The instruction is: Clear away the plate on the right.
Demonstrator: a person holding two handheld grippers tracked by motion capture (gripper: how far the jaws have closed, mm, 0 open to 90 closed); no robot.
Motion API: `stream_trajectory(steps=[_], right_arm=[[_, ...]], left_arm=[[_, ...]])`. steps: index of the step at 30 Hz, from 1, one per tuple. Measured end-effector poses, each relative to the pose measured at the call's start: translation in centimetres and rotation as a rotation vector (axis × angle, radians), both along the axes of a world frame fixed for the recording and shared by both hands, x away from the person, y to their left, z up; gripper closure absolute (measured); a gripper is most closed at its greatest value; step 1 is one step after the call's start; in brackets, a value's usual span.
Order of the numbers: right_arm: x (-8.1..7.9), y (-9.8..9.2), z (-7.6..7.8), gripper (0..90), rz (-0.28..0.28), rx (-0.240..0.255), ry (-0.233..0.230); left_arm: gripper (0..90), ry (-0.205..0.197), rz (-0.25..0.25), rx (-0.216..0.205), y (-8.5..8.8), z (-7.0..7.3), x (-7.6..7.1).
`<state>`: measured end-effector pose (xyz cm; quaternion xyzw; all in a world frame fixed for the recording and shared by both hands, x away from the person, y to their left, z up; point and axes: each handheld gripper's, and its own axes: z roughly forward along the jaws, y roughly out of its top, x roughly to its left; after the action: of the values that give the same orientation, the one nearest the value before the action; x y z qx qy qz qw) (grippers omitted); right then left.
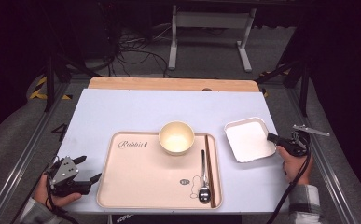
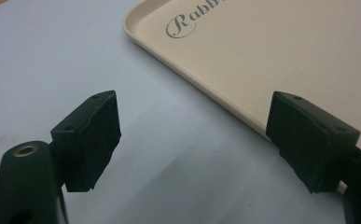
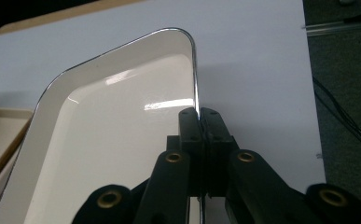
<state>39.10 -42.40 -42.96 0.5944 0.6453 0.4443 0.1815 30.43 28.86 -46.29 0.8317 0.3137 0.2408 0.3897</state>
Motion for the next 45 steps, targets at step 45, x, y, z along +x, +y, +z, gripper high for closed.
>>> stream_trajectory(steps=[45], right_arm=[[-2.0, 8.6, 5.9, 89.3, 0.248, 0.037, -0.248]], left_arm=[[18.1, -0.001, 0.011, -0.009, 0.2, 0.1, -0.1]])
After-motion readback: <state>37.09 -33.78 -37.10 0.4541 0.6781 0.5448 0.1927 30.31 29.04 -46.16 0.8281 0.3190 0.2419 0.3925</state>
